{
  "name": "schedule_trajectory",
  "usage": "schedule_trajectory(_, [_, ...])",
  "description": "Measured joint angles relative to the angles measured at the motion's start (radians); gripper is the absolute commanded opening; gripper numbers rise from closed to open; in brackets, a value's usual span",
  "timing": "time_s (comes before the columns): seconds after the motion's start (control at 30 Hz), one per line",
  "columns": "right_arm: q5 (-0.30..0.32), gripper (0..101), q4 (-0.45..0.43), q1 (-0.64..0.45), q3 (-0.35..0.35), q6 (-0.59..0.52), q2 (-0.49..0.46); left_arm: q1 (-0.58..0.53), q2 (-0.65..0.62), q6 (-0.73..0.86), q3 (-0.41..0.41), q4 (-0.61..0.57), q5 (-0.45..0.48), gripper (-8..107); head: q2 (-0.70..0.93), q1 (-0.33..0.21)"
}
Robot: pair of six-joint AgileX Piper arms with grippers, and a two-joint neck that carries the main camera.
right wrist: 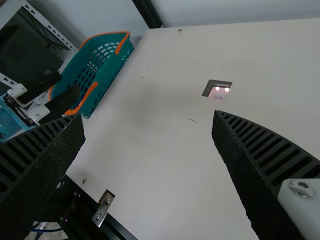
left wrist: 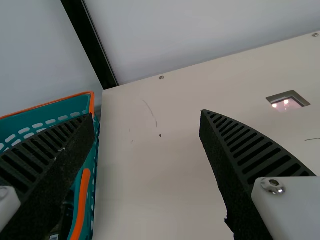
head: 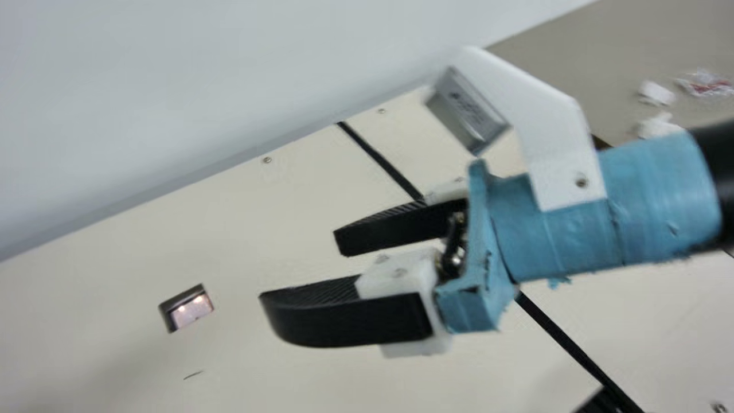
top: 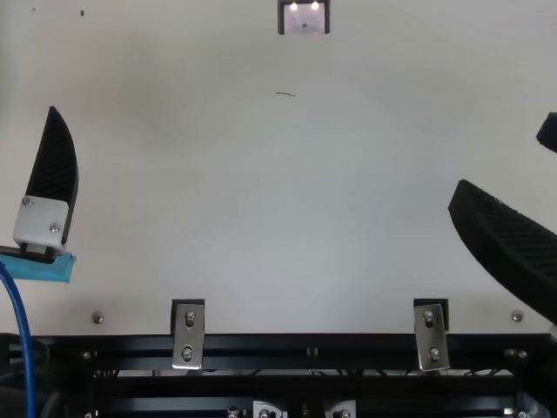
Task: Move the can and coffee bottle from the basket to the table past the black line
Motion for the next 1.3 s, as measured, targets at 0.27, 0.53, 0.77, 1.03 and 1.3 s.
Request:
schedule_trajectory(0.27, [0.0,101,0.0,0.0,0.0,0.0,0.0,0.0,0.0,0.0,0.0,0.0,0.0,90,0.287,0.005])
schedule_trajectory(0.53, [0.0,101,0.0,0.0,0.0,0.0,0.0,0.0,0.0,0.0,0.0,0.0,0.0,90,0.563,-0.031])
schedule_trajectory(0.77, [0.0,101,0.0,0.0,0.0,0.0,0.0,0.0,0.0,0.0,0.0,0.0,0.0,90,0.783,-0.082])
schedule_trajectory(1.03, [0.0,101,0.0,0.0,0.0,0.0,0.0,0.0,0.0,0.0,0.0,0.0,0.0,90,1.049,-0.097])
schedule_trajectory(1.3, [0.0,101,0.0,0.0,0.0,0.0,0.0,0.0,0.0,0.0,0.0,0.0,0.0,90,1.249,-0.102])
